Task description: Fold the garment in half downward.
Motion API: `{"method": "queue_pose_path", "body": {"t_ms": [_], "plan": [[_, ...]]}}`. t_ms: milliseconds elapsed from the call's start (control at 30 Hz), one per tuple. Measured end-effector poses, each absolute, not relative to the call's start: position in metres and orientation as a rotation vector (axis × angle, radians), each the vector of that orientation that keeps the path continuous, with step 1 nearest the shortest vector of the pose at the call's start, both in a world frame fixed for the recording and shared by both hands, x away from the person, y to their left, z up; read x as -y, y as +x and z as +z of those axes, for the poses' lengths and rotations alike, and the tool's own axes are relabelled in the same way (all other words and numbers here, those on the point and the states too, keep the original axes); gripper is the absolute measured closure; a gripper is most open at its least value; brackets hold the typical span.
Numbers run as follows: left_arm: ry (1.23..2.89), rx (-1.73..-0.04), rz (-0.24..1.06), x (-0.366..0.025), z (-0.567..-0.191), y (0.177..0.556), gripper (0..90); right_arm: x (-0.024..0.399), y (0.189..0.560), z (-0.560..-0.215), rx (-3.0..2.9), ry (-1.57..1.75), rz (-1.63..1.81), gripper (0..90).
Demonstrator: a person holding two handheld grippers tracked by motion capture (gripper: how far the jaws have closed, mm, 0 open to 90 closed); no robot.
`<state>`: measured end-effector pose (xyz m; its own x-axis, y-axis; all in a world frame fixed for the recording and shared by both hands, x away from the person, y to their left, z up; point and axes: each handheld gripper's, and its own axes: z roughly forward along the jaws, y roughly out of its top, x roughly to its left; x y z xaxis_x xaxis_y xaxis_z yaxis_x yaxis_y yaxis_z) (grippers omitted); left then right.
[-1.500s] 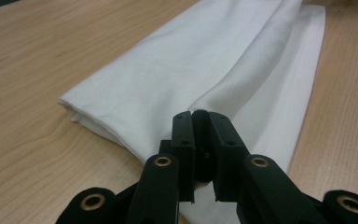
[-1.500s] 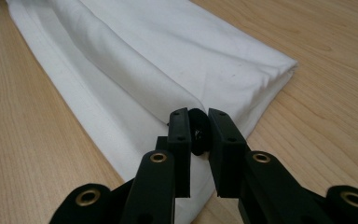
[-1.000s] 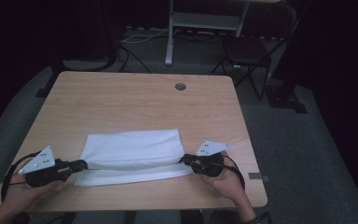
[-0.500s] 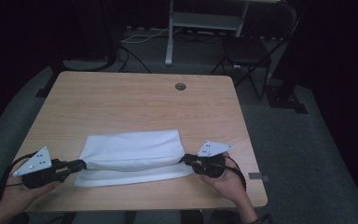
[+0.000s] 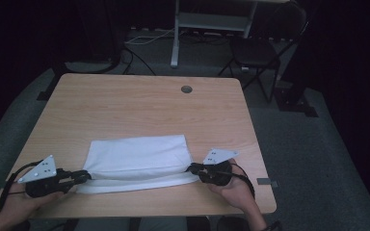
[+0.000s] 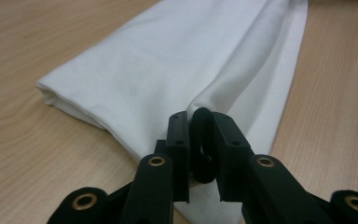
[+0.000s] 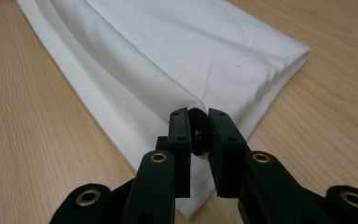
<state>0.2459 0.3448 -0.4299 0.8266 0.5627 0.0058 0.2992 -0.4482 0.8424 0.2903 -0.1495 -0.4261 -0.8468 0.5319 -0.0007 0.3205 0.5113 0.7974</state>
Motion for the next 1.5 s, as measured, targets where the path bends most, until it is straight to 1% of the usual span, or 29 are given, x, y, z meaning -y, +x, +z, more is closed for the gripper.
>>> {"method": "queue_pose_path", "body": {"t_ms": [200, 400, 500, 600, 700, 867, 1033, 1300, 1500], "plan": [[2.036, -0.648, 0.317, -0.35, -0.432, 0.245, 72.1, 0.152, 0.289, -0.431, -2.544, 0.726, 1.211, 76.2], [1.971, -0.649, 0.321, -0.355, -0.422, 0.25, 67.4, 0.16, 0.291, -0.421, -2.525, 0.735, 1.236, 66.5], [1.946, -0.656, 0.333, -0.355, -0.415, 0.256, 66.0, 0.162, 0.294, -0.412, -2.478, 0.751, 1.277, 63.7], [1.952, -0.661, 0.359, -0.349, -0.41, 0.264, 65.2, 0.159, 0.298, -0.406, -2.454, 0.753, 1.285, 61.8], [1.997, -0.655, 0.345, -0.338, -0.413, 0.272, 64.1, 0.148, 0.305, -0.407, -2.465, 0.745, 1.262, 60.0], [2.052, -0.628, 0.309, -0.326, -0.422, 0.271, 63.8, 0.133, 0.306, -0.422, -2.534, 0.716, 1.186, 59.4], [2.092, -0.632, 0.291, -0.326, -0.431, 0.265, 63.1, 0.133, 0.302, -0.433, -2.572, 0.718, 1.124, 58.3], [2.123, -0.633, 0.282, -0.327, -0.438, 0.255, 61.8, 0.138, 0.296, -0.434, -2.569, 0.719, 1.12, 57.9], [2.104, -0.645, 0.287, -0.33, -0.439, 0.249, 61.0, 0.139, 0.291, -0.427, -2.534, 0.718, 1.169, 57.4]]}}
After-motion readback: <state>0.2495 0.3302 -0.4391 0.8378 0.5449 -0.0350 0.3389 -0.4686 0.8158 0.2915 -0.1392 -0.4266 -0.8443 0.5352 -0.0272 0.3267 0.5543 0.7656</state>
